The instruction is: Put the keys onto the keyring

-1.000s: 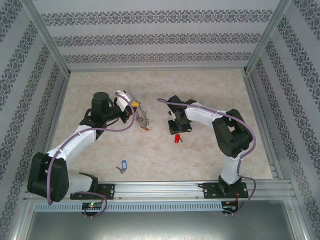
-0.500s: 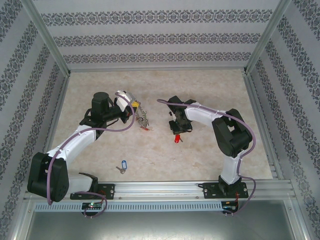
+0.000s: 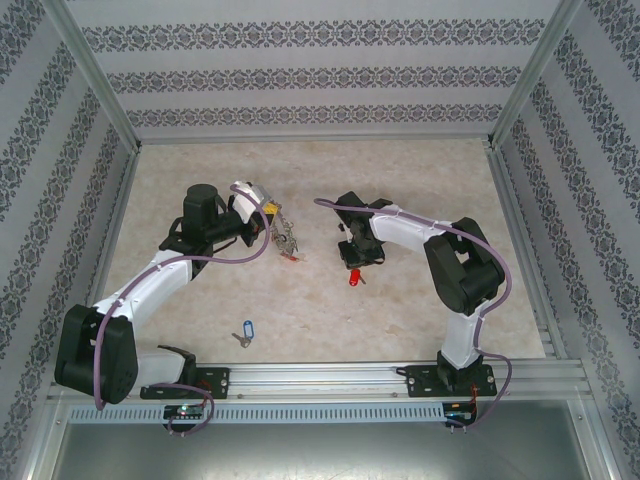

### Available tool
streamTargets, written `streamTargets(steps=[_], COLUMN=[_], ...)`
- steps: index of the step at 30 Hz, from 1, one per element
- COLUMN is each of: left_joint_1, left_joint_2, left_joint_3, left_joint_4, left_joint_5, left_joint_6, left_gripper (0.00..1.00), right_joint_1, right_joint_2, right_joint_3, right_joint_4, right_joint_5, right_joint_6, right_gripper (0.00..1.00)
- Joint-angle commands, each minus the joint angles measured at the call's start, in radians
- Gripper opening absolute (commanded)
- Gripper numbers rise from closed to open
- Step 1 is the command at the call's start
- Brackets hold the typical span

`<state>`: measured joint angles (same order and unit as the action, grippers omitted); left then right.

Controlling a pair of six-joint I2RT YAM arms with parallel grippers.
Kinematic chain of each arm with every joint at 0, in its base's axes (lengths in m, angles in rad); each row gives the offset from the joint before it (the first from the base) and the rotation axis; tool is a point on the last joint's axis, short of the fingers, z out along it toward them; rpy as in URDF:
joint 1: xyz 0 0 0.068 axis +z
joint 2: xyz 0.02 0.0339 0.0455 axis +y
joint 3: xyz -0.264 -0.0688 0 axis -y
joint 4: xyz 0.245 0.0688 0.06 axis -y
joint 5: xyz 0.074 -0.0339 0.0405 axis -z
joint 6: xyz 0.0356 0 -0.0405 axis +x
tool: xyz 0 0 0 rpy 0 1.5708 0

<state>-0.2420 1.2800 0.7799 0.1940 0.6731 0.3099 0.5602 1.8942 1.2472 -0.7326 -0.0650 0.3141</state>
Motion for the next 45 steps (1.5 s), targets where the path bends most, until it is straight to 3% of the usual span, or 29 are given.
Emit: streamTargets(steps=[1,19,42,45], left_joint_1=[-0.006,-0.006,-0.006,-0.005], left_joint_2=[-0.028,-0.026,-0.026,-0.026], left_joint_3=[0.006,0.007,0.009,0.010], left_joint_4=[0.024,0.021,0.018,0.018], left_joint_5=[0.022,0.025,0.024,0.025], left_joint_6=[0.018,0.020,0.021,0.020], left_gripper=[0.00,0.00,0.00,0.00], right_joint_1=[-0.006,-0.018,-0.016,-0.014], right_joint_2=[-0.030,-0.047,-0.002,-0.004], right_joint_3=[-0.014,-0.023,-0.019,-0.020], right_joint_4=[-0.026,-0.016,-0.003,-0.001], right_joint_5=[0.018,0.009,-0.030,-0.029], right_joint_6=[-0.001,0.002,0.005,0.003], right_gripper=[0.13,0.12,0.19,0.13])
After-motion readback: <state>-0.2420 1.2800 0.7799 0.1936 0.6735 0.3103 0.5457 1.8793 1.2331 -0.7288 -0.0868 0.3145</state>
